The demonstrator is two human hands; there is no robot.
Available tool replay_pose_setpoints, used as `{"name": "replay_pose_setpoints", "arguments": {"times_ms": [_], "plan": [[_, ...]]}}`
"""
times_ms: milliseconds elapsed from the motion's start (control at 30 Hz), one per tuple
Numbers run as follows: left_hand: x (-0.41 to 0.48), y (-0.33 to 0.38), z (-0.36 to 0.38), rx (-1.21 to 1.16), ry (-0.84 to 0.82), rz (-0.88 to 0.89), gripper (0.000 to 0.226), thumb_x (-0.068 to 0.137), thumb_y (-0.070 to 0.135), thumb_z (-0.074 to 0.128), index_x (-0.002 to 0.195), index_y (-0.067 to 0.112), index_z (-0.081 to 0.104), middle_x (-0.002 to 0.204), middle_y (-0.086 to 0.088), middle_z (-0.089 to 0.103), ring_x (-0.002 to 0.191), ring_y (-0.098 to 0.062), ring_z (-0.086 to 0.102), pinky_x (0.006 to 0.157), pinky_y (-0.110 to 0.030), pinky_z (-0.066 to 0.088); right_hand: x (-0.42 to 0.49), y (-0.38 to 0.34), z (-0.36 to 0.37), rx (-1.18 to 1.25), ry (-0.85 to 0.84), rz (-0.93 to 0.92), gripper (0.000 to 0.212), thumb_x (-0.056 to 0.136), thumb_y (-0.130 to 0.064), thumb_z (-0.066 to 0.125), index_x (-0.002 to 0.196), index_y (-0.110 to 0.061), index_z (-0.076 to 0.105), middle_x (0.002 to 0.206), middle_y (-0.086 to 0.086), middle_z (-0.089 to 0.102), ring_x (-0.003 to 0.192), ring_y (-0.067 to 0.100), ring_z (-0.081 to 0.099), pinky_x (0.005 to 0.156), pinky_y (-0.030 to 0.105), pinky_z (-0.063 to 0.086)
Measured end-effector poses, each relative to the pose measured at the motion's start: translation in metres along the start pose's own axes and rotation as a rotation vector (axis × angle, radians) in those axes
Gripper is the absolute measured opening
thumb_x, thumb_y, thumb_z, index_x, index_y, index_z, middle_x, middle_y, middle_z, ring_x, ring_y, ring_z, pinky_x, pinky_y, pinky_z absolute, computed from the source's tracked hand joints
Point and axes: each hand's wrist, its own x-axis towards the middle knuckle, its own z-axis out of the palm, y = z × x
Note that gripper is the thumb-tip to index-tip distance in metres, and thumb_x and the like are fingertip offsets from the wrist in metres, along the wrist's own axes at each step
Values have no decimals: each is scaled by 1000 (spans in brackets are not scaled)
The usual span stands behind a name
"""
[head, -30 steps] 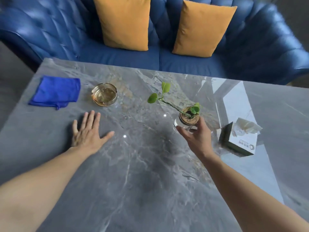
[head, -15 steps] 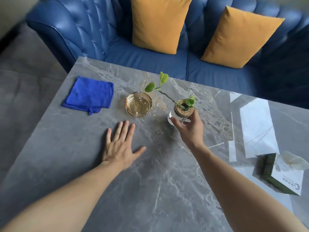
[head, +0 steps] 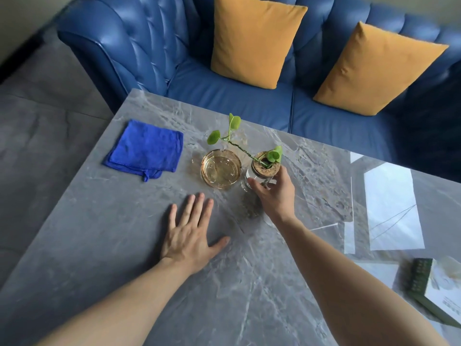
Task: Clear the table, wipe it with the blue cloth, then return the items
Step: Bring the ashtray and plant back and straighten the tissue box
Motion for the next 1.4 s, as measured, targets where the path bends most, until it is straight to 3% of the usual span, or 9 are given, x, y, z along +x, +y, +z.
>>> {"name": "replay_pose_setpoints", "arguments": {"times_ms": [267,567,767,1033,1100,1233,1400], "plan": [[-1,0,-2,-16,-18,-10,102,83,86,24,161,23,9,170,-2,-1,157,-20,-5,123,-59,4,0,-2,3,-36,30,-25,53,71,-46,89,113,-39,56,110,-8,70,99,12,68,85,44,59],[0,0,-1,-12,-5,-10,102,83,86,24,161,23,7,170,-3,-1,157,-20,-3,123,-59,2,-5,-1,2,-115,-16,9,67,70,-54,88,121,-25,56,112,-6,57,100,18,62,84,41,57],[1,0,-2,23,-30,-18,103,81,88,17,161,25,-2,170,-2,-9,156,-19,-10,123,-57,-5,-25,7,-17,-286,-58,51,94,72,-68,78,140,-10,48,133,8,53,122,25,54,101,45,50],[2,6,-15,-2,-103,-38,105,80,89,14,161,25,-6,170,-2,-11,156,-21,-13,123,-57,-7,-69,21,-73,-624,-65,29,86,83,-70,67,145,-16,45,139,3,54,130,25,50,107,46,39],[5,13,-23,-5,-148,-49,105,82,86,24,161,22,-3,170,-5,-8,156,-24,-11,122,-58,-4,-81,28,-90,-671,-79,45,86,83,-72,64,146,-17,45,143,3,52,133,25,48,107,47,39],[5,32,-37,-16,-119,-75,92,83,67,49,154,14,25,166,-15,18,154,-31,12,123,-53,16,-106,42,-127,-717,-86,71,88,83,-74,59,149,-17,44,148,4,51,137,27,46,111,48,37],[-9,77,-36,-23,-76,-25,81,86,57,54,150,11,36,162,-15,30,151,-29,25,121,-48,24,-127,62,-176,-768,-97,94,88,86,-70,60,153,-17,39,152,4,48,140,27,44,114,47,34]]}}
